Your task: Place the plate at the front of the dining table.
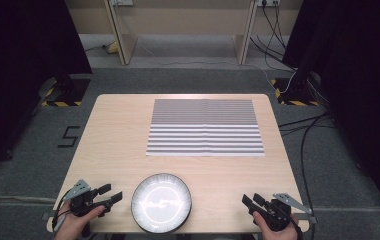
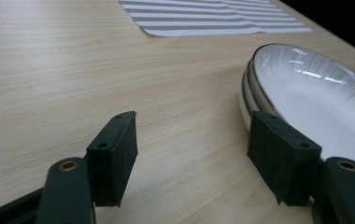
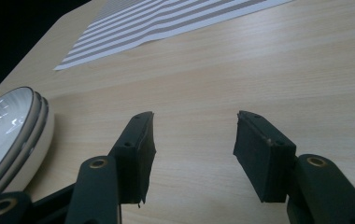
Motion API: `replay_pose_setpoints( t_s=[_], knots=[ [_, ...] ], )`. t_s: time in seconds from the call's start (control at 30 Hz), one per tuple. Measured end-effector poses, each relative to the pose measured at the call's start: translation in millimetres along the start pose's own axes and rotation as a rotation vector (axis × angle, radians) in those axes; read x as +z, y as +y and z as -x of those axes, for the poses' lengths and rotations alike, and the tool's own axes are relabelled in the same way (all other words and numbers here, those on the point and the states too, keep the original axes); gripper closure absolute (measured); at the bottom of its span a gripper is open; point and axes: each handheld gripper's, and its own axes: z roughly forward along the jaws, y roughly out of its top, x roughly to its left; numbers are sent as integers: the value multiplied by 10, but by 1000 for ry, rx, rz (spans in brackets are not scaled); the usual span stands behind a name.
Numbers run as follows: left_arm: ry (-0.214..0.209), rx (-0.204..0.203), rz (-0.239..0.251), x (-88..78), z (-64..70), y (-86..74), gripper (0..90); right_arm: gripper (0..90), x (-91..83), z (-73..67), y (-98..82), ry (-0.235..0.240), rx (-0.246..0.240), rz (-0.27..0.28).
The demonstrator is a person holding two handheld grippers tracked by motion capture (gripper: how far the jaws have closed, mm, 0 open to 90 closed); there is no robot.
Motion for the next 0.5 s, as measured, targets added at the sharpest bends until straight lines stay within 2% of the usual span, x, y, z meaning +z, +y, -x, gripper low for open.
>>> replay_pose_setpoints(
  t_s=[0.2, 0.33, 0.5],
  knots=[
    [-10, 23, 1, -18, 63, 48, 330, 509, 32, -130, 30, 38, -17, -11],
    [-27, 45, -4, -22, 130, 81, 333, 524, 87, -238, 43, 64, -35, -43],
    [-46, 53, -8, -3, 205, 109, 335, 556, 158, -407, 82, 104, -60, -75]
  ],
)
